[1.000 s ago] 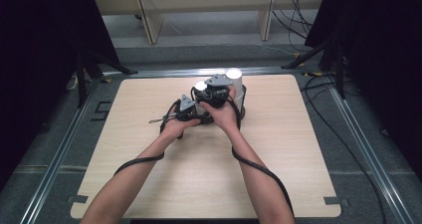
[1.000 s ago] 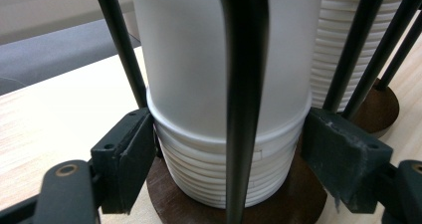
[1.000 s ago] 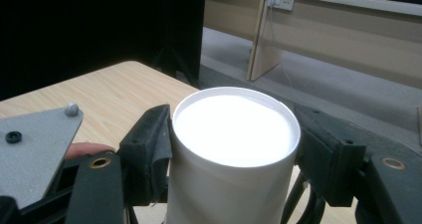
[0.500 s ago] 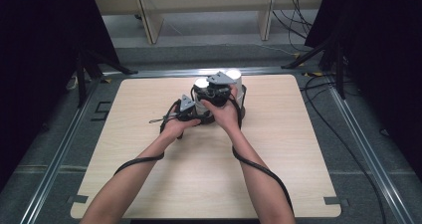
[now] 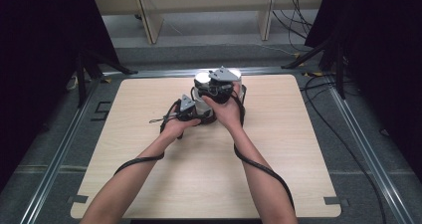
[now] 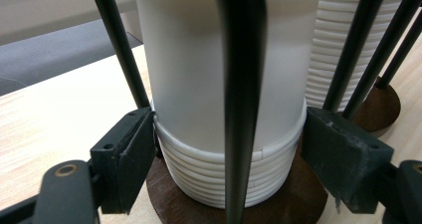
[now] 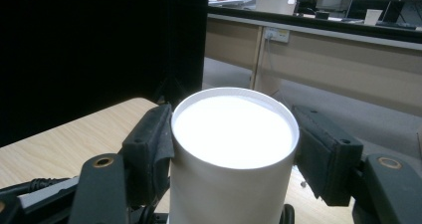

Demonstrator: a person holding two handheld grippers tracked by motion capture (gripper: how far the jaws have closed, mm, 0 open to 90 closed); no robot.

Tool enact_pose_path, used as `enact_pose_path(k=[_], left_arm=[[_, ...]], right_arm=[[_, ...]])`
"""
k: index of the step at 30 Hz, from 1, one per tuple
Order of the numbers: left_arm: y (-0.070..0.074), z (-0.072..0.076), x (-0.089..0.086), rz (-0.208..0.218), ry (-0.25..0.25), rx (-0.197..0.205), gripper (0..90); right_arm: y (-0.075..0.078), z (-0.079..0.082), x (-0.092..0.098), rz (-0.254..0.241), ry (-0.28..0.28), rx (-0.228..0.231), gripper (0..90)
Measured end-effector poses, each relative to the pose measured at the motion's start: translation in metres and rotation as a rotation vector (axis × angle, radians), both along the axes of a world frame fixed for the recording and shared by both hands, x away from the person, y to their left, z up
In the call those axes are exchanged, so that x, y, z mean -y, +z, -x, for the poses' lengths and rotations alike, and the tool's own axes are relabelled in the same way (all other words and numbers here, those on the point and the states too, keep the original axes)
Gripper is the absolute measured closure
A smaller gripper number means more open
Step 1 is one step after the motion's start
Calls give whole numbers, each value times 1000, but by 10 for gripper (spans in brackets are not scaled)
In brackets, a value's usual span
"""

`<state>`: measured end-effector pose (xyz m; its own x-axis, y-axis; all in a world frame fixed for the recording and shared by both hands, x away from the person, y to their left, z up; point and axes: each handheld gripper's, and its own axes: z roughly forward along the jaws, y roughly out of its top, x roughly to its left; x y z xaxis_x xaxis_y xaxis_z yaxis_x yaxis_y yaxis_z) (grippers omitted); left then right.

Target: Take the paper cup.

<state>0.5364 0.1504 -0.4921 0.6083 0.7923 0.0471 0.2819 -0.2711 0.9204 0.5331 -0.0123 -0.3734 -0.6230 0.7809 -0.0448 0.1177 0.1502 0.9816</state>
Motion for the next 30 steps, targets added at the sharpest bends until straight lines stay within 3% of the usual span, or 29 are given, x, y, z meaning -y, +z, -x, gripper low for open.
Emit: enact_pose_path(k=[8,10,11,13,15,16,18,19,20,21,24,28,30], left_arm=[[0,0,0,-5,3,2,214],[0,0,0,-2,1,2,214],[0,0,0,0,0,1,214],[0,0,0,0,0,1,214],[0,0,0,0,-1,1,214],[0,0,0,0,-1,1,213],[-1,-1,0,4,-2,5,214],[-2,-1,1,29,1,7,213],[-2,-1,1,29,1,7,213],[-2,-1,1,30,0,10,212],[-2,0,1,27,1,12,210],[-1,0,1,22,1,6,213],[-2,0,1,24,6,13,215]], right_arm=[[5,3,1,-13,4,16,361],[6,5,1,-14,-8,-5,361],[7,5,3,4,-12,38,361],[8,8,2,-16,-5,11,361],[8,9,3,-14,2,33,361],[9,12,3,-33,-5,4,361],[10,12,4,-23,2,25,361],[11,14,5,-24,-2,30,361],[11,17,5,-42,3,4,361],[12,16,6,-26,9,42,361],[12,20,6,-40,11,8,361],[14,24,8,-44,14,15,362],[17,24,9,-34,13,41,362]])
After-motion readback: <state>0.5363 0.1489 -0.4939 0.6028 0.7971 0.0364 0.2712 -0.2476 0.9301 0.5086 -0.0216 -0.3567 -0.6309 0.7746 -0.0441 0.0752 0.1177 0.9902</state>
